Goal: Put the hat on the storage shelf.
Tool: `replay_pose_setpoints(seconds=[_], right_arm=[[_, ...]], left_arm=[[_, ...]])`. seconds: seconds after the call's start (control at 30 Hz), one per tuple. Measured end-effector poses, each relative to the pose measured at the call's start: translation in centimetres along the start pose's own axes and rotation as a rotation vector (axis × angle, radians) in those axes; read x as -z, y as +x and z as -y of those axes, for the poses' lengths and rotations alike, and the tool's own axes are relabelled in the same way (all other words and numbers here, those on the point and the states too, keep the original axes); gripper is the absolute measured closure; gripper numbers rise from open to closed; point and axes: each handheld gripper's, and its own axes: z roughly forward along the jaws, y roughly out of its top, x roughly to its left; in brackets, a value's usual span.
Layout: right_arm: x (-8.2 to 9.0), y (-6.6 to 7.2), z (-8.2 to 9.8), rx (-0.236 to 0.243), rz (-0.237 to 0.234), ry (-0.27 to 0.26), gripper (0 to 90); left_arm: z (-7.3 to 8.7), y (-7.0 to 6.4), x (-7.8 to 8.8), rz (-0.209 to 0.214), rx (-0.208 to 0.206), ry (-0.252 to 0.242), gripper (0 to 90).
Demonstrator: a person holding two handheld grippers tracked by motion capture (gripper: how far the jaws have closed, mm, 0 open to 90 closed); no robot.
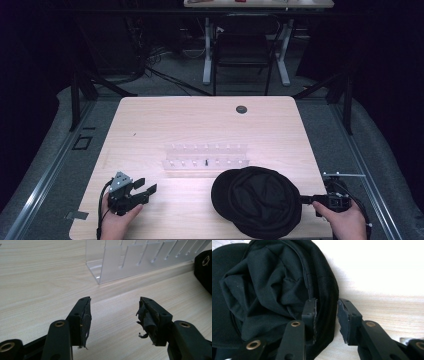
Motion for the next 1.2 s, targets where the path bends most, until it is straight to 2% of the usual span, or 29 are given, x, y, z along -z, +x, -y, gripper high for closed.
replay_pose_setpoints(seconds=[0.27, 0.43, 0.47, 0.5, 0.6, 0.7, 0.93, 0.97, 1.0, 1.03, 1.1, 1.13, 1.17, 1.2], right_arm=[[-0.8, -0.4, -0.1, -0.025, -0.011, 0.045, 74.2], [-1.3, -0.5, -0.3, -0.042, -0.020, 0.072, 73.3], [-1.1, -0.5, -0.5, -0.025, 0.015, 0.105, 73.3], [-1.5, -0.4, -0.3, -0.058, -0.009, 0.082, 73.4], [-1.8, -0.7, -0.5, -0.052, -0.028, 0.128, 74.2], [-2.2, -0.8, -0.6, -0.075, -0.040, 0.137, 74.9], [-2.6, -0.9, -0.8, -0.081, -0.040, 0.178, 76.9], [-2.6, -0.8, -0.9, -0.093, -0.041, 0.175, 77.3], [-2.4, -0.8, -1.0, -0.078, -0.017, 0.196, 78.2], [-2.5, -0.9, -1.0, -0.084, -0.047, 0.192, 78.5], [-2.5, -0.8, -1.1, -0.092, -0.043, 0.196, 79.2], [-2.3, -0.7, -1.3, -0.080, -0.010, 0.215, 79.9], [-2.5, -0.7, -1.2, -0.093, -0.049, 0.196, 80.6], [-2.4, -0.6, -1.3, -0.081, -0.047, 0.211, 83.2]], left_arm=[[0.0, 0.0, -0.1, 0.001, 0.000, 0.003, 44.0], [0.0, 0.0, -0.1, 0.001, -0.003, 0.002, 44.0], [0.0, 0.0, -0.1, 0.001, -0.002, 0.002, 44.0], [0.0, 0.0, -0.1, 0.001, -0.002, 0.002, 44.0], [0.0, 0.0, -0.1, 0.001, -0.002, 0.001, 44.0], [0.0, 0.0, -0.1, 0.001, -0.003, 0.001, 44.0], [0.0, 0.0, -0.1, -0.002, -0.003, 0.001, 44.0], [0.0, 0.0, -0.1, -0.002, -0.003, 0.002, 44.0], [0.0, 0.0, -0.1, -0.002, -0.004, 0.002, 44.0], [0.0, 0.0, -0.1, -0.002, -0.004, 0.001, 44.0], [0.0, 0.0, -0.1, -0.003, -0.003, 0.001, 44.0], [0.0, 0.0, -0.1, -0.003, -0.003, 0.001, 44.0], [0.0, 0.0, -0.1, -0.004, -0.003, 0.000, 44.0], [0.0, 0.0, -0.1, -0.004, -0.003, 0.000, 44.0]])
